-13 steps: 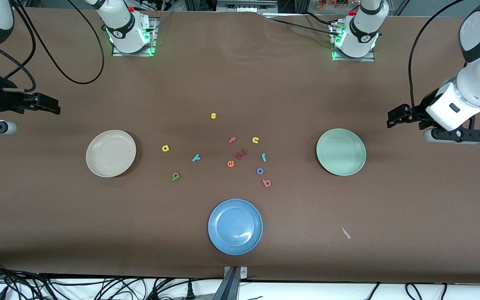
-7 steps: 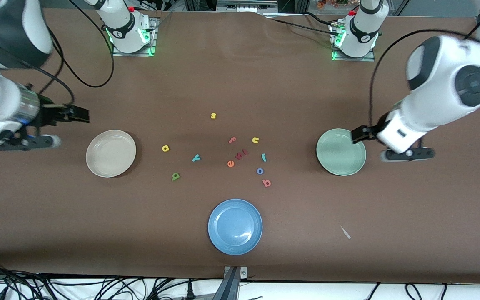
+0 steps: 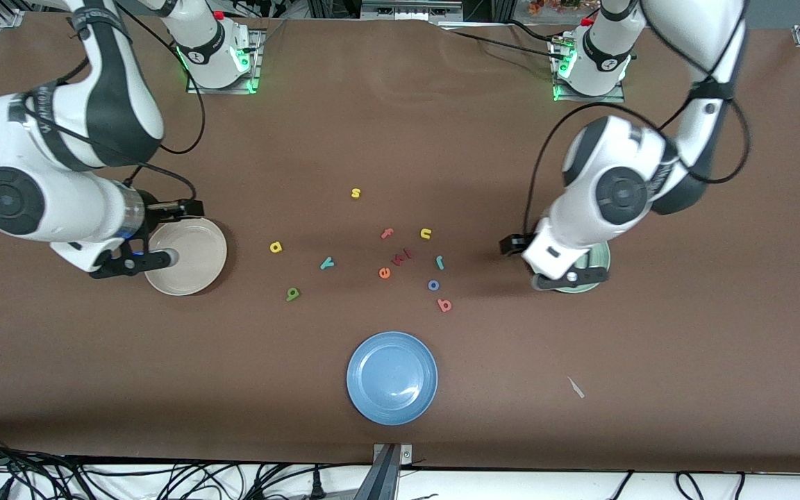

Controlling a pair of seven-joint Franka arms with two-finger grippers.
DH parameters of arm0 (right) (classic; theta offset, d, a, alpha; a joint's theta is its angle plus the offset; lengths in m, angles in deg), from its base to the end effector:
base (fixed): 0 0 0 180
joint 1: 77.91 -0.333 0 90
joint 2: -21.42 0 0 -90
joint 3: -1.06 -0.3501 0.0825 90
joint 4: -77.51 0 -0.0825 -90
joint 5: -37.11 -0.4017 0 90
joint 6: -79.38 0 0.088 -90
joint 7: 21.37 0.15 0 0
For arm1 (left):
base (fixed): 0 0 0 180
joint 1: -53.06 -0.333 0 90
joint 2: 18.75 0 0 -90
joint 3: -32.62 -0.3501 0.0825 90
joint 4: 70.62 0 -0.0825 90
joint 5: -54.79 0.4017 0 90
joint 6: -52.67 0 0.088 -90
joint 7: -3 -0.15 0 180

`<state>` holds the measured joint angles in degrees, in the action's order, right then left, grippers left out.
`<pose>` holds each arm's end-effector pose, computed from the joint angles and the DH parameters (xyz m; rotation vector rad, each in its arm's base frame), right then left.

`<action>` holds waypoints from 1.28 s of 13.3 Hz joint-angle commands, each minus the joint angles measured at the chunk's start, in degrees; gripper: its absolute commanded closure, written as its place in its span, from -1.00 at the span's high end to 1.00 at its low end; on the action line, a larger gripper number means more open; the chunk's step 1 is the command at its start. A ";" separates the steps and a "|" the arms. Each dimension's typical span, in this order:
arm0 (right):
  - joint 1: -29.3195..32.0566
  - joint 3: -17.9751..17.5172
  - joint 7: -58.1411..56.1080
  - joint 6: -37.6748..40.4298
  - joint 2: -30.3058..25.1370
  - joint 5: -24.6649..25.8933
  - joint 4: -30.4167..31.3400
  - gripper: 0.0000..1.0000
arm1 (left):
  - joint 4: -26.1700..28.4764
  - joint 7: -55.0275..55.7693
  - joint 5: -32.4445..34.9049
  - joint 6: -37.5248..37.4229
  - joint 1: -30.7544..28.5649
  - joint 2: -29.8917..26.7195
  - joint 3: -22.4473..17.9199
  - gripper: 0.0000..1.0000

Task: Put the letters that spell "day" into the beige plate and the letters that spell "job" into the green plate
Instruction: 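Grasp the cyan j with the left gripper while the right gripper descends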

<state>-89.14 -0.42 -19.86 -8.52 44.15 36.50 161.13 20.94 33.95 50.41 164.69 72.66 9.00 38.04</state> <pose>0.6401 0.1438 0.4201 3.0677 0.2981 -0.5005 0.6295 -0.2950 0.3217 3.0817 0.2234 -0.2541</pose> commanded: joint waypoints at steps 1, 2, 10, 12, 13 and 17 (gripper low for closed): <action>-1.95 0.16 2.86 -3.41 2.14 -3.07 0.58 1.00 | -6.48 1.93 -0.89 0.82 2.80 7.39 -0.85 1.00; -2.31 0.16 6.37 -3.68 2.58 -3.70 0.59 1.00 | -6.48 2.10 -0.98 2.48 3.42 8.45 -0.76 1.00; -3.80 -0.89 13.87 -17.52 -3.19 -3.88 15.47 1.00 | -5.87 1.31 3.86 16.90 9.57 15.48 -0.76 0.46; -3.72 -0.98 13.78 -26.41 -7.33 -3.79 25.24 1.00 | -5.96 1.40 3.77 17.87 11.33 16.80 -0.85 0.18; -3.80 -1.15 13.78 -28.01 -7.52 -3.70 27.20 1.00 | -5.96 1.75 3.77 18.75 11.59 17.16 -0.76 0.18; -3.89 -1.42 13.70 -38.01 -7.87 -3.35 34.05 1.00 | -5.87 2.02 3.68 20.34 12.74 18.65 -0.76 0.14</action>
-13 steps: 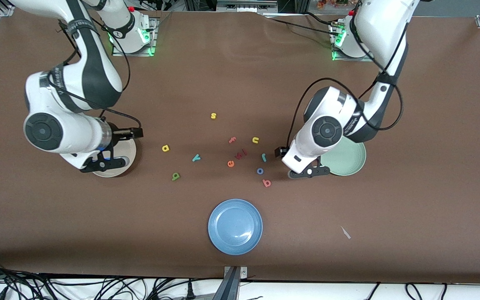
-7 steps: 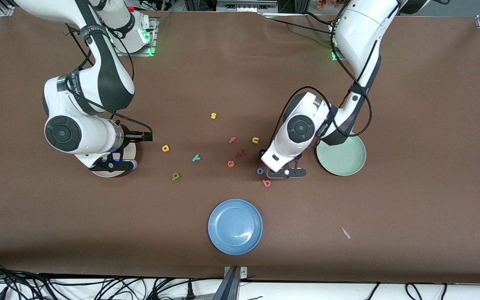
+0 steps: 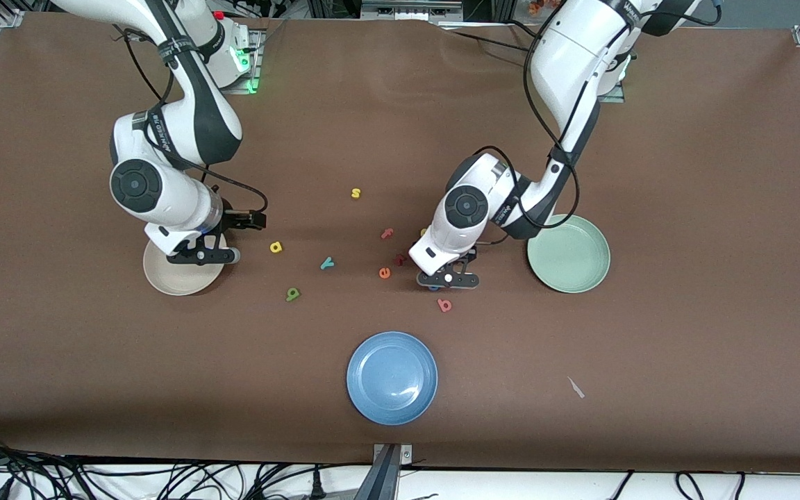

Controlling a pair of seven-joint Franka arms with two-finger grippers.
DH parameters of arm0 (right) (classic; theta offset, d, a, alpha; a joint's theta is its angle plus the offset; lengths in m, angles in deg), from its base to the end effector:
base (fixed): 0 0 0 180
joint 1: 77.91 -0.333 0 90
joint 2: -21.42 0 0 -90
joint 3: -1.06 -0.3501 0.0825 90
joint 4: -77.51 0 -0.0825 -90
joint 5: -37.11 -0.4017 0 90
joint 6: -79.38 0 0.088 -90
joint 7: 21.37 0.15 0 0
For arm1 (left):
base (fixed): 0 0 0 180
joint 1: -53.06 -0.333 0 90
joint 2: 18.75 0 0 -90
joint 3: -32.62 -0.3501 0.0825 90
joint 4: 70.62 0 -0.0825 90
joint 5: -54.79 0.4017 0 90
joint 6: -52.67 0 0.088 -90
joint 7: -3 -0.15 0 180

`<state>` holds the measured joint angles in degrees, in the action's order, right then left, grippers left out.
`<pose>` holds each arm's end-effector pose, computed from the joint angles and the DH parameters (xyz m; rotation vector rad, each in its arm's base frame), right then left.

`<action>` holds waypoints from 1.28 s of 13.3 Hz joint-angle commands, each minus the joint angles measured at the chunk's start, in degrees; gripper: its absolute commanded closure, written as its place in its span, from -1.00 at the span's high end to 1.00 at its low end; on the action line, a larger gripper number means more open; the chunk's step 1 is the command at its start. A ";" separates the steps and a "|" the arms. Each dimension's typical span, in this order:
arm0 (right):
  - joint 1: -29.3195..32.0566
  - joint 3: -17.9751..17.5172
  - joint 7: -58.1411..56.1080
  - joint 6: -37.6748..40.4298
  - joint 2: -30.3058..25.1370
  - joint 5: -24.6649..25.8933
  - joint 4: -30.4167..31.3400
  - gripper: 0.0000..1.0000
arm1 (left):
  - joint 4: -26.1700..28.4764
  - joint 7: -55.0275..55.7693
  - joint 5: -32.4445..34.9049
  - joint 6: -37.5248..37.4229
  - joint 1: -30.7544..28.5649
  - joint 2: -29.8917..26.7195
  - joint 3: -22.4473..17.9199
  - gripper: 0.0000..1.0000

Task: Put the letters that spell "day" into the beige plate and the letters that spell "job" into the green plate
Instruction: 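Grasp the cyan j with the left gripper while the right gripper descends, then drop the j on the green plate while the right gripper grasps the d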

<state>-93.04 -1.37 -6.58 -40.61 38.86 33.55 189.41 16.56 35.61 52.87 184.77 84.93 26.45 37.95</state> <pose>0.5794 0.1883 0.2895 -3.1136 -0.0186 0.2722 0.5992 -0.4455 0.1630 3.0669 -0.0465 -0.0826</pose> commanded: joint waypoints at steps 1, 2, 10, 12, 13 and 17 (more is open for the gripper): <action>0.01 -1.51 0.42 -9.43 -2.50 -0.39 7.53 1.00 | -1.48 0.43 1.04 0.34 0.55 1.72 -0.66 0.13; 0.01 -2.22 0.42 -11.99 -1.80 -0.39 8.41 1.00 | -1.48 0.52 0.69 0.61 0.47 2.16 -0.66 0.03; -2.01 -2.14 -10.04 -23.62 7.78 0.92 8.07 1.00 | -1.39 0.61 1.04 1.40 0.38 2.78 -0.75 -1.00; -2.19 -2.14 -10.22 -24.06 9.18 1.53 7.90 1.00 | -1.39 0.61 1.04 -0.17 -0.32 2.26 -0.84 -1.00; -2.28 -2.14 -10.22 -24.06 9.28 3.54 7.90 1.00 | -1.39 0.61 1.21 -2.10 -0.41 1.39 -1.28 -1.00; -2.37 -2.05 -10.22 -25.20 10.59 10.76 7.81 1.00 | -1.39 -0.70 2.44 -14.12 -3.31 -4.93 -1.81 -1.00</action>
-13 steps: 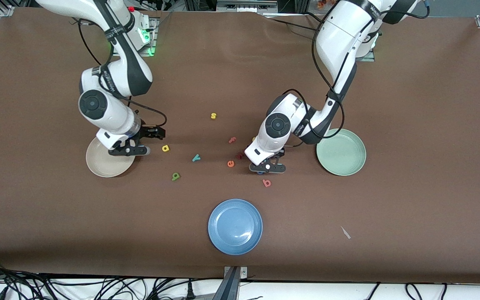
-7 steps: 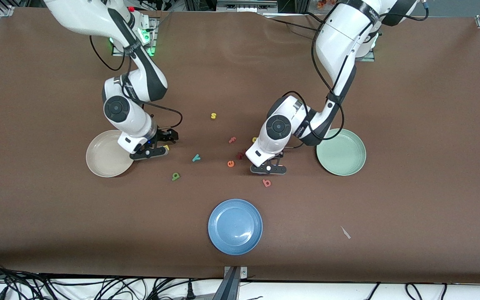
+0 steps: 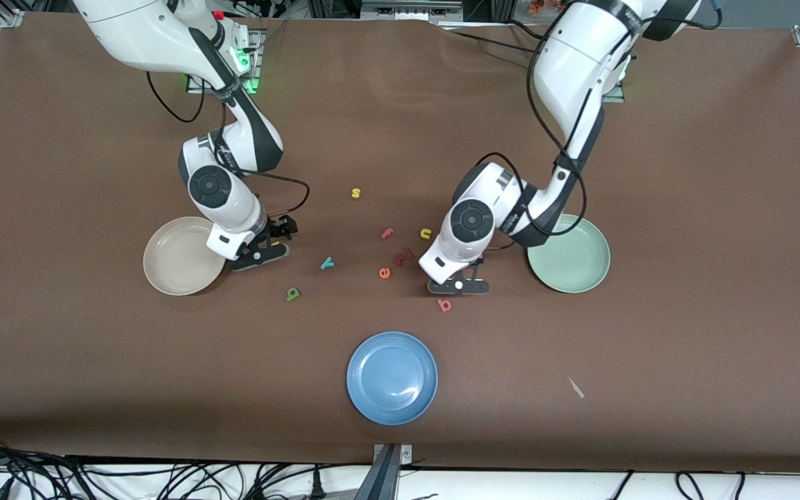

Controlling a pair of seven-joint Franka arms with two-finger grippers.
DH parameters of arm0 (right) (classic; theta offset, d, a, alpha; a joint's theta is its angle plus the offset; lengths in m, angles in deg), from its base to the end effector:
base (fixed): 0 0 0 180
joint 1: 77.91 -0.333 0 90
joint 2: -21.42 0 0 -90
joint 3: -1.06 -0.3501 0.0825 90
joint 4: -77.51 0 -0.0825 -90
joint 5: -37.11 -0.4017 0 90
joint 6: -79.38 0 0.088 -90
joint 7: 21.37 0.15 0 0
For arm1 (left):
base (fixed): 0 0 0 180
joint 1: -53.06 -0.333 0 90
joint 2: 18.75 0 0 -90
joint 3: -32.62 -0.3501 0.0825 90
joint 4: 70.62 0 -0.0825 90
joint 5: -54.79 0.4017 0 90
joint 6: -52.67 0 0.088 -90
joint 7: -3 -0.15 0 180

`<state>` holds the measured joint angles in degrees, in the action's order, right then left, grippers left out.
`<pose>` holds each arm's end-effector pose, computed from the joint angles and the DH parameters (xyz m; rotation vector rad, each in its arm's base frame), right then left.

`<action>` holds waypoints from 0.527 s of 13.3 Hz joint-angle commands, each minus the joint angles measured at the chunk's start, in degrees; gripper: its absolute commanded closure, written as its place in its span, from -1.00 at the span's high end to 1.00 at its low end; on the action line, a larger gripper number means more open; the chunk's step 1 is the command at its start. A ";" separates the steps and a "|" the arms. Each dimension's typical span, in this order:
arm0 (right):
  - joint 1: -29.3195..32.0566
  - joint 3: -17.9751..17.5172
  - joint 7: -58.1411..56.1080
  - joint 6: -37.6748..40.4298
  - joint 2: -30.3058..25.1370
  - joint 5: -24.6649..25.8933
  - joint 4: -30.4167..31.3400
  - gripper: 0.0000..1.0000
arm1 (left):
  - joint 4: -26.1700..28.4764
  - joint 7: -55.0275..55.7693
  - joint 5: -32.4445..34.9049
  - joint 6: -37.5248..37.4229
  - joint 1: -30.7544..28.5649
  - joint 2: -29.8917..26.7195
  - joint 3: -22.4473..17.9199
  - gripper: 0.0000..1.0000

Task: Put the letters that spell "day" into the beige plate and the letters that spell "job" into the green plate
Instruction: 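Drop the j on the green plate while the right gripper grasps the d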

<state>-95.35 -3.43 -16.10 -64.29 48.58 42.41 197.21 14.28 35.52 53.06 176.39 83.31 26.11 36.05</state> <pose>0.5584 0.2241 0.1618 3.0619 0.5558 -0.0741 0.6170 -0.4066 0.1720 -3.1349 -0.0204 0.1948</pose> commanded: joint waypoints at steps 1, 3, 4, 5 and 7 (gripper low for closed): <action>-0.14 0.01 -0.62 -1.52 0.88 1.90 -0.07 1.00 | 0.79 -2.09 4.44 -9.16 -2.56 -6.43 0.09 -1.00; -0.14 -0.08 -0.62 -1.87 0.96 1.99 -0.07 0.99 | 0.88 -5.52 5.51 -16.10 -6.15 -9.51 0.35 -1.00; -0.14 -0.08 -0.62 -2.30 1.14 2.08 -0.07 0.98 | 0.88 -7.01 5.52 -18.40 -7.21 -10.22 0.26 -1.00; -0.14 0.01 -0.71 -2.39 1.58 2.08 -0.16 0.86 | 0.88 -8.94 5.52 -19.04 -8.70 -10.23 0.35 -1.00; -0.14 -0.08 -0.71 -2.40 1.67 2.34 -0.51 0.69 | 2.63 -14.11 5.60 -21.14 -12.21 -10.23 0.26 -1.00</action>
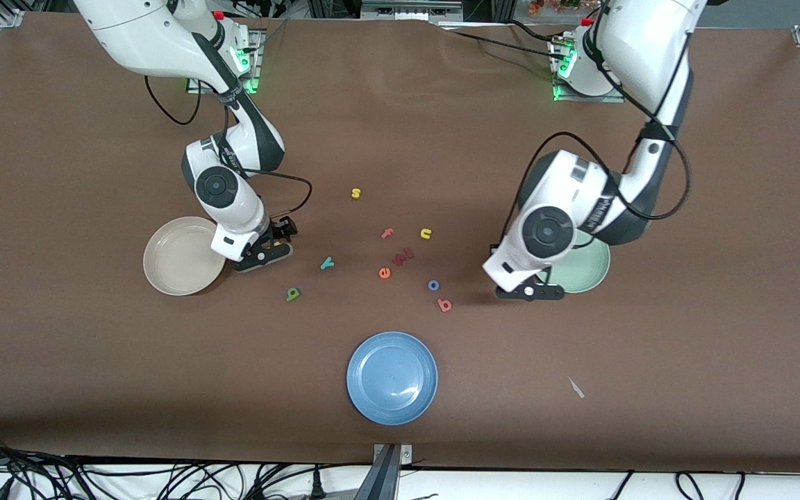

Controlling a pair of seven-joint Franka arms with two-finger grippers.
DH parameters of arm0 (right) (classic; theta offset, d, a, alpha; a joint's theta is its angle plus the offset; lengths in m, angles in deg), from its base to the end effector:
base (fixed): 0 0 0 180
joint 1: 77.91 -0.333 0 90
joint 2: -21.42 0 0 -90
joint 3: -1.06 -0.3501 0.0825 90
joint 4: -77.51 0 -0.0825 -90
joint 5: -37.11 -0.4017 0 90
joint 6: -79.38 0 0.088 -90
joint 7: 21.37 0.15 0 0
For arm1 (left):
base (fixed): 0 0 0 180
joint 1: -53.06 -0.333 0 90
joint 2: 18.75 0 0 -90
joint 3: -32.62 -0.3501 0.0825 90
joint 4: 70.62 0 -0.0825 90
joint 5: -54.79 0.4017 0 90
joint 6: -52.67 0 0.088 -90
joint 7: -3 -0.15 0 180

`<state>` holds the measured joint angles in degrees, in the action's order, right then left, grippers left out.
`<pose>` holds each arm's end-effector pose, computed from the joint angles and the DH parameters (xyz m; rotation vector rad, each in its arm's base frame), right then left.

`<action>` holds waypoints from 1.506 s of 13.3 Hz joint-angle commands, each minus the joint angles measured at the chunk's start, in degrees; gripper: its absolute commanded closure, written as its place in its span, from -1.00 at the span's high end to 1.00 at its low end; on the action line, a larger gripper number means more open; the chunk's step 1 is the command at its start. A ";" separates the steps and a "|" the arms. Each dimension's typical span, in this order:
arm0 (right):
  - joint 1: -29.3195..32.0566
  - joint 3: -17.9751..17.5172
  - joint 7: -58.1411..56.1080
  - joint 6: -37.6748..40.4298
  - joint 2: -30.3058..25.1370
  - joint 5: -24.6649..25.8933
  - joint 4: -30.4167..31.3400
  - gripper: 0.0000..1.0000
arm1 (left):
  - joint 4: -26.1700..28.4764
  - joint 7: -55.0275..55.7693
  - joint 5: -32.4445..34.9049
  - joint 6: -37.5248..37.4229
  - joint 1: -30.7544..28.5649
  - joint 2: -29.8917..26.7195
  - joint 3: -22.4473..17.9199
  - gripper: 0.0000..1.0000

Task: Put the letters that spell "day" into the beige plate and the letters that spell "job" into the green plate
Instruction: 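Drop the j on the green plate while the right gripper grasps the d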

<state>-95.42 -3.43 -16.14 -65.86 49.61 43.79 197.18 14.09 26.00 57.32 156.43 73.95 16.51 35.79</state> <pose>0.5593 0.2255 0.1534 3.0484 0.5886 -0.0545 0.6448 -0.2761 0.2739 -2.9971 0.0442 0.3851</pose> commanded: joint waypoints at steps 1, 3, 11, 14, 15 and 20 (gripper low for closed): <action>0.01 0.01 -0.66 -0.83 0.64 1.58 -0.49 0.67 | 4.74 -10.37 1.34 -1.28 -5.66 -0.55 0.70 -1.00; 0.01 -0.08 -0.66 -0.83 0.90 2.11 -0.58 0.53 | 9.83 -12.97 3.34 -0.94 -6.83 -1.42 0.52 -1.00; 0.01 -0.08 -0.66 -1.80 1.87 2.29 -1.37 0.28 | 23.82 -13.32 7.49 14.78 -9.91 -4.24 0.70 -1.00; -0.07 -0.08 -0.66 -1.80 1.96 2.29 -1.37 0.20 | 25.85 -12.89 7.49 16.91 -10.26 -4.32 0.70 -0.93; -0.07 -0.08 -0.66 -1.80 1.96 2.29 -1.37 0.14 | 25.94 -12.28 7.49 16.82 -10.43 -4.59 0.70 0.19; -0.16 -0.17 -0.40 -2.59 2.40 2.20 -1.37 -0.16 | 25.15 -11.30 6.54 12.26 -10.44 -8.70 0.79 1.00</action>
<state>-95.47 -3.66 -16.27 -67.27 50.69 45.24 196.60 37.71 13.85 63.16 170.82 64.11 11.94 35.81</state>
